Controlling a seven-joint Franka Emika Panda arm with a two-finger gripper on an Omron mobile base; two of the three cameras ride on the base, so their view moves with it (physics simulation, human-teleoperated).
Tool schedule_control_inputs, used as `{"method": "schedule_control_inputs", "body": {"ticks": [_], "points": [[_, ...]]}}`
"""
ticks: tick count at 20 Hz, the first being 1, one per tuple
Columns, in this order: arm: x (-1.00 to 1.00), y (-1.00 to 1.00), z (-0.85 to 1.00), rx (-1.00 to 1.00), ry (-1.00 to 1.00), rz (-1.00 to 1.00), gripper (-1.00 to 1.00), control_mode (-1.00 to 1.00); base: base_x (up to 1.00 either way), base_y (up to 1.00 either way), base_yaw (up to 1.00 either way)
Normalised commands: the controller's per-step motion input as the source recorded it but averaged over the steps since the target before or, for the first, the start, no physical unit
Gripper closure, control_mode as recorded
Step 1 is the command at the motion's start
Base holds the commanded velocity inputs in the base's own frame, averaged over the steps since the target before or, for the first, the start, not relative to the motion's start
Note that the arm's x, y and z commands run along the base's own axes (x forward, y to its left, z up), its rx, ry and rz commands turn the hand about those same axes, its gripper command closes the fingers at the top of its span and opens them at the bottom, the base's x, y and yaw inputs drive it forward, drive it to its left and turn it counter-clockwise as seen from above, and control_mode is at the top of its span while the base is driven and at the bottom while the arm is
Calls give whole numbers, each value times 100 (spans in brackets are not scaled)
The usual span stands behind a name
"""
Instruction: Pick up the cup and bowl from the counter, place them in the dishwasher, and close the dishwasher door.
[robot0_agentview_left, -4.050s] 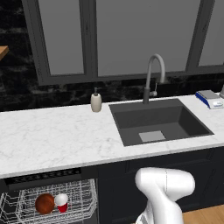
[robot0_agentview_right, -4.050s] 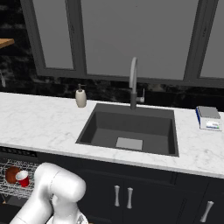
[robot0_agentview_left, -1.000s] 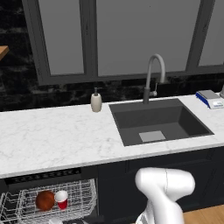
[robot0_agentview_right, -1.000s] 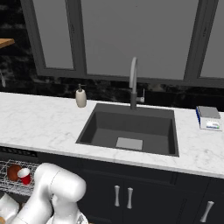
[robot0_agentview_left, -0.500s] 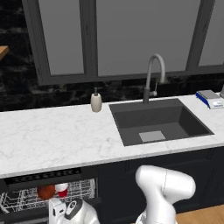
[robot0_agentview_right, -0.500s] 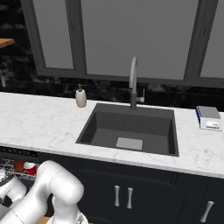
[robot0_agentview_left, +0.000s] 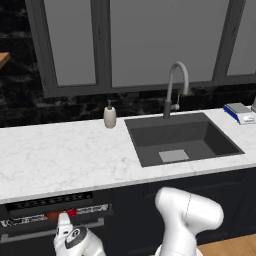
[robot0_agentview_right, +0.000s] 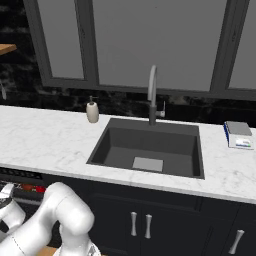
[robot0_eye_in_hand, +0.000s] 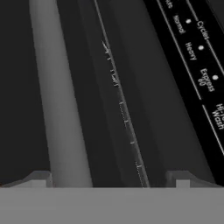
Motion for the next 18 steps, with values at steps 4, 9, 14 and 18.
{"method": "schedule_control_inputs", "body": {"ticks": [4,9,14,18], "points": [[53,4,-45,-2,-30,-58,-100,-100,0,0,0],[54,7,-46,-4,-24,-54,-100,-100,0,0,0],[62,1,-42,0,-32,-41,-100,-100,0,0,0],[53,0,-51,0,-32,-25,-100,-100,0,0,0]]}}
